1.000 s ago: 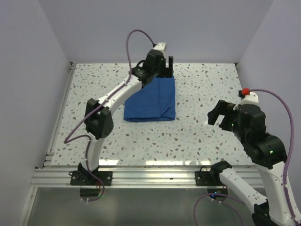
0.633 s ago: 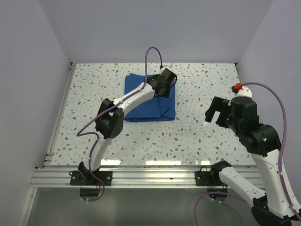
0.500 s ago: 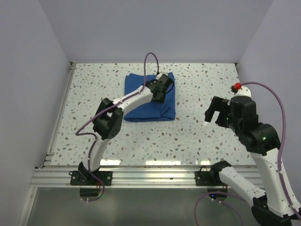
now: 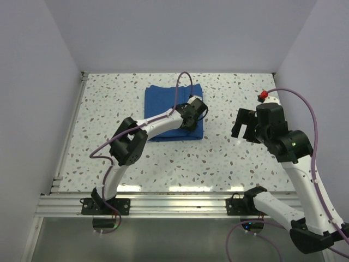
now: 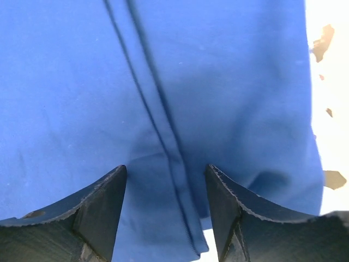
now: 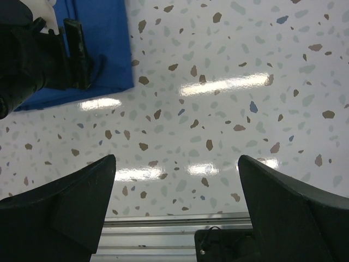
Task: Open and lay out the surgical kit
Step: Open the surgical kit at the center of the board.
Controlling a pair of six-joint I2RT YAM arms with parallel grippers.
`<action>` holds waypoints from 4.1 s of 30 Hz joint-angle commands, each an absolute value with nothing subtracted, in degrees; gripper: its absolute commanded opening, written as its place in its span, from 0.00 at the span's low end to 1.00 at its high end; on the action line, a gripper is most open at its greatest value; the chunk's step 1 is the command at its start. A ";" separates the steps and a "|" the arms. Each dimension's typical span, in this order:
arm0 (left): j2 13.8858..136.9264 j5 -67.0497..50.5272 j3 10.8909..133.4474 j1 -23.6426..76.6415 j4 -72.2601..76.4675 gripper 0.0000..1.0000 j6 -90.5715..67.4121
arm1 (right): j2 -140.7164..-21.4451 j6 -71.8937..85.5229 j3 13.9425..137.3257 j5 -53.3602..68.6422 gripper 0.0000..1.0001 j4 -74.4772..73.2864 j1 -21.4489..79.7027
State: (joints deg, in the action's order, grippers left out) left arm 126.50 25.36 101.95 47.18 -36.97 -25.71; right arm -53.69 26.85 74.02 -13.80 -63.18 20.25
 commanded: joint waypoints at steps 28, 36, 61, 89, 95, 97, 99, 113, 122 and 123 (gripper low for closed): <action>122.97 22.06 109.07 40.44 -44.47 0.00 -29.79 | -57.74 25.23 72.86 -10.64 0.98 -55.02 20.48; 105.22 24.51 100.21 30.07 -44.56 0.00 -30.67 | -68.19 24.26 80.41 -8.79 0.98 -50.63 20.57; 81.57 24.44 66.37 15.82 -38.94 1.00 -28.56 | -120.90 20.21 119.87 -2.37 0.98 -55.19 39.37; 79.45 18.64 57.13 15.82 -34.01 1.00 -28.57 | -143.62 19.87 134.74 -13.18 0.00 -68.03 45.35; 80.95 18.45 58.01 15.82 -33.40 1.00 -27.69 | -135.73 19.69 137.72 -19.15 0.00 -68.56 44.48; 81.65 18.63 58.97 15.82 -33.40 1.00 -27.16 | -132.03 19.95 136.85 -22.74 0.00 -68.21 42.63; 82.52 18.72 60.29 15.82 -33.66 1.00 -26.55 | -125.38 19.86 132.12 -25.30 0.00 -66.29 39.75; 87.80 15.82 67.85 15.91 -35.59 1.00 -25.22 | -98.79 18.89 86.59 -36.65 0.07 -54.23 19.00; 88.51 14.68 69.26 15.91 -37.26 1.00 -25.13 | -99.32 25.31 87.53 -40.96 0.98 -58.53 9.23; 88.42 14.50 68.82 15.91 -37.18 1.00 -25.22 | -99.49 25.49 88.67 -40.52 0.98 -58.97 9.14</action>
